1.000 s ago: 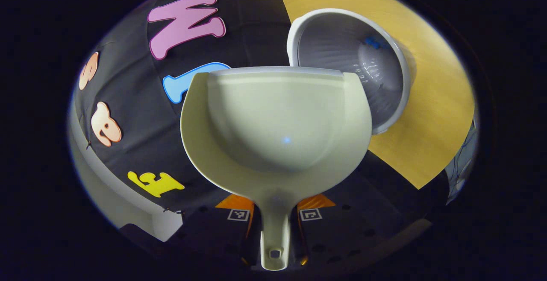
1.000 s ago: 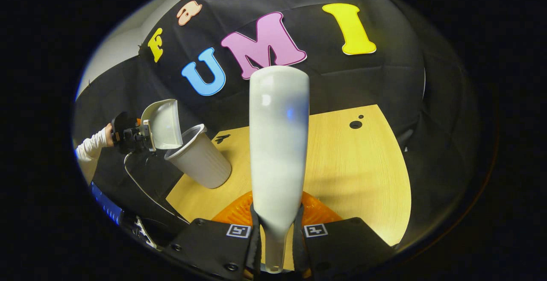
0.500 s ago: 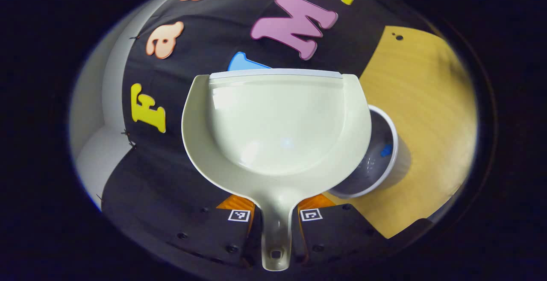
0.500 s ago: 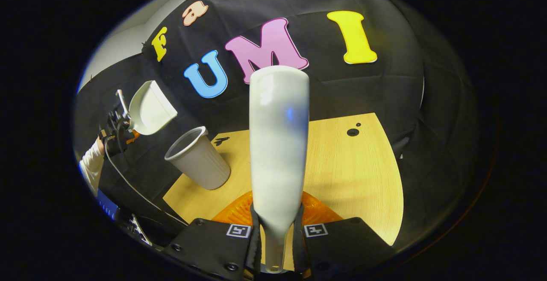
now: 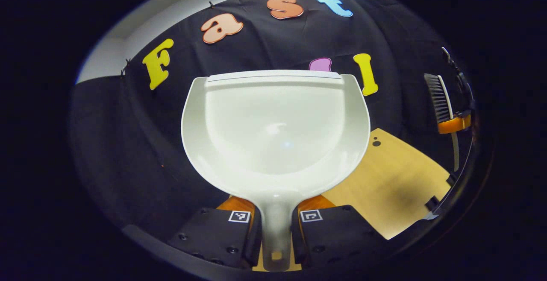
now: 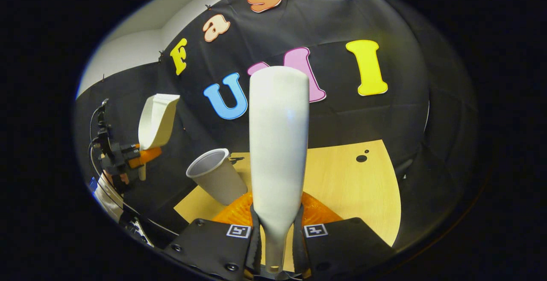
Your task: Pick up the small broom and dustpan from the desktop, sweep the trash into the dustpan with the broom, and then empty the trash into the garbage bin.
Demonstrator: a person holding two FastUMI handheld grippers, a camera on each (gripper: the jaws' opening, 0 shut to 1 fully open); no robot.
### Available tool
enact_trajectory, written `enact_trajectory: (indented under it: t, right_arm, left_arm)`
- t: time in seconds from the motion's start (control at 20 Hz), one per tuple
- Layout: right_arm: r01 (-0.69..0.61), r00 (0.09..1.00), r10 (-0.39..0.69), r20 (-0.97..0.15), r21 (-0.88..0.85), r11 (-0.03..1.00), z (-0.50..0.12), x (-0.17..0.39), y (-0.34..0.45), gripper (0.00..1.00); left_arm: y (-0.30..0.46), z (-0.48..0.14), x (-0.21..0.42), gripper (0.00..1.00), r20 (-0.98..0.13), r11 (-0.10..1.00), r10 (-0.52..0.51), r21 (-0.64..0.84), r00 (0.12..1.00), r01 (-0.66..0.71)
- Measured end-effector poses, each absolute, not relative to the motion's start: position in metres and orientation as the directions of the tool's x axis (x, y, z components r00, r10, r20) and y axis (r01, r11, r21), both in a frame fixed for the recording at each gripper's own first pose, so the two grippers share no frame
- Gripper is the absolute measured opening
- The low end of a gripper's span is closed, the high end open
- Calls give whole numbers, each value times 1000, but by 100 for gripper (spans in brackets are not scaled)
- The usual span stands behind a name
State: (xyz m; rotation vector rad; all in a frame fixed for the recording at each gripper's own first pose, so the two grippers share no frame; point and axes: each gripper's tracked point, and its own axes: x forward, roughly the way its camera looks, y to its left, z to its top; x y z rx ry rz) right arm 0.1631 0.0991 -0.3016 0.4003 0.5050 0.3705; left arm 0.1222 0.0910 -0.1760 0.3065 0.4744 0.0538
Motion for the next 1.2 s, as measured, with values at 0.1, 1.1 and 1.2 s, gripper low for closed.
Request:
enact_trajectory:
  t: [0.1, 1.1, 1.2]
  right_arm:
    - [-207, 808, 399, -432, 426, 881, -307, 162, 96, 31]
    - [1, 80, 199, -977, 200, 980, -613, 94, 207, 31]
    - [0, 28, 172, -985, 172, 985, -620, 100, 209, 31]
  left_arm:
    - [56, -216, 110, 24, -528, 987, 33, 150, 848, 56]
    - [7, -480, 62, 27, -985, 996, 47, 33, 166, -85]
    - [6, -477, 61, 27, -992, 995, 43, 33, 115, -89]
